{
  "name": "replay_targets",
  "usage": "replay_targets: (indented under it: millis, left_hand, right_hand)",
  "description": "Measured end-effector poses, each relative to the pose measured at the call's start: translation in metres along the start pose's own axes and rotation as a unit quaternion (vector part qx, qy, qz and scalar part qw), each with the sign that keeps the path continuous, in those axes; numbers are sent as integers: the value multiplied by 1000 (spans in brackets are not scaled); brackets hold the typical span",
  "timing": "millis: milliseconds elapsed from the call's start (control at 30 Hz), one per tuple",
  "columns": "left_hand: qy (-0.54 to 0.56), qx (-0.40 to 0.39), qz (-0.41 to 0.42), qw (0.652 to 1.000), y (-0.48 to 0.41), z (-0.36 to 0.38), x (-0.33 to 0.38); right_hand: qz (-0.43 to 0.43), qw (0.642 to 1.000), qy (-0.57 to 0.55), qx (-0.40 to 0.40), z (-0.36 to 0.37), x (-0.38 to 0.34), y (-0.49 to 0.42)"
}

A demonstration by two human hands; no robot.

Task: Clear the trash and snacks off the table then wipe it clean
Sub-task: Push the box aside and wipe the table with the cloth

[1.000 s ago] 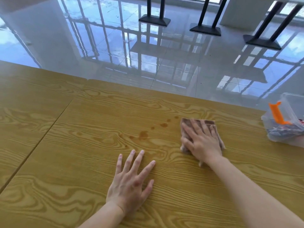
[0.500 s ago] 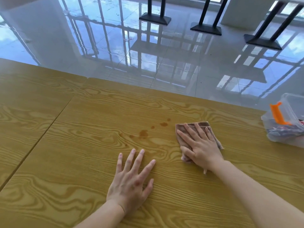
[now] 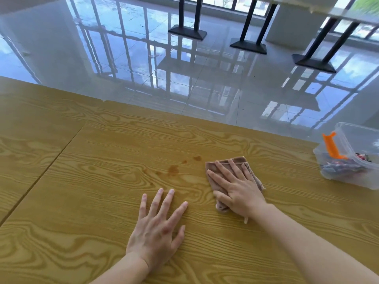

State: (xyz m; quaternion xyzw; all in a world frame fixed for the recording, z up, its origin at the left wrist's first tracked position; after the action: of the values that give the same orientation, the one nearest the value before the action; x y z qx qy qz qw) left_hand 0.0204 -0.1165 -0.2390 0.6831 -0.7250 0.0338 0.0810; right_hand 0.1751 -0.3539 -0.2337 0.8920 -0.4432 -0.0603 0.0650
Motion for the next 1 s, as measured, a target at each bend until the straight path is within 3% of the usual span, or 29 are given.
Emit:
replay_targets:
  millis: [100, 167, 300, 367, 433, 567, 700, 767, 867, 1000]
  left_hand:
    - [-5, 5, -6, 1000, 3, -5, 1]
    - [3, 11, -10, 1000, 3, -5, 2]
    - [4, 3, -7, 1000, 3, -4, -1]
    - [6, -2, -3, 1000, 2, -5, 1]
    - [8, -5, 5, 1000, 2, -4, 2]
    - [6, 10, 9, 1000, 2, -2, -3]
    - [37, 37, 21, 998, 3, -3, -3]
    - [105, 77, 12, 991, 1, -6, -6]
    - [186, 157, -42, 969, -11, -21, -47]
    - [44, 109, -137, 984, -31, -19, -160]
  right_hand:
    - [137, 988, -73, -15, -17, -16, -64]
    - [163, 983, -88, -16, -21, -30, -86]
    - [2, 999, -30, 22, 2, -47, -15]
    - [-30, 999, -8, 37, 11, -32, 27]
    - [17, 1000, -12, 20, 8, -12, 23]
    - [201, 977, -63, 4, -5, -25, -43]
    - [224, 972, -67, -1, 1, -33, -49]
    - [227, 971, -72, 3, 1, -30, -45]
    - [229, 971, -74, 0, -5, -33, -48]
    - [180, 981, -78, 14, -1, -55, -27]
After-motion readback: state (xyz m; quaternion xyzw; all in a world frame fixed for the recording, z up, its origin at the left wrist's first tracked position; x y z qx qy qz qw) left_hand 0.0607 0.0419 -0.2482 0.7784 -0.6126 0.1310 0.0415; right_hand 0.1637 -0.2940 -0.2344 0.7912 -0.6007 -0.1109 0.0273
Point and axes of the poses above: each hand's wrist, its own y-axis away from the middle knuckle, its own z-axis out of the palm, x = y × z, the point moved 2 cm from there along -y, towards the middle knuckle, and after that the axes turned 5 degrees about -z, right-handed, at the moved point
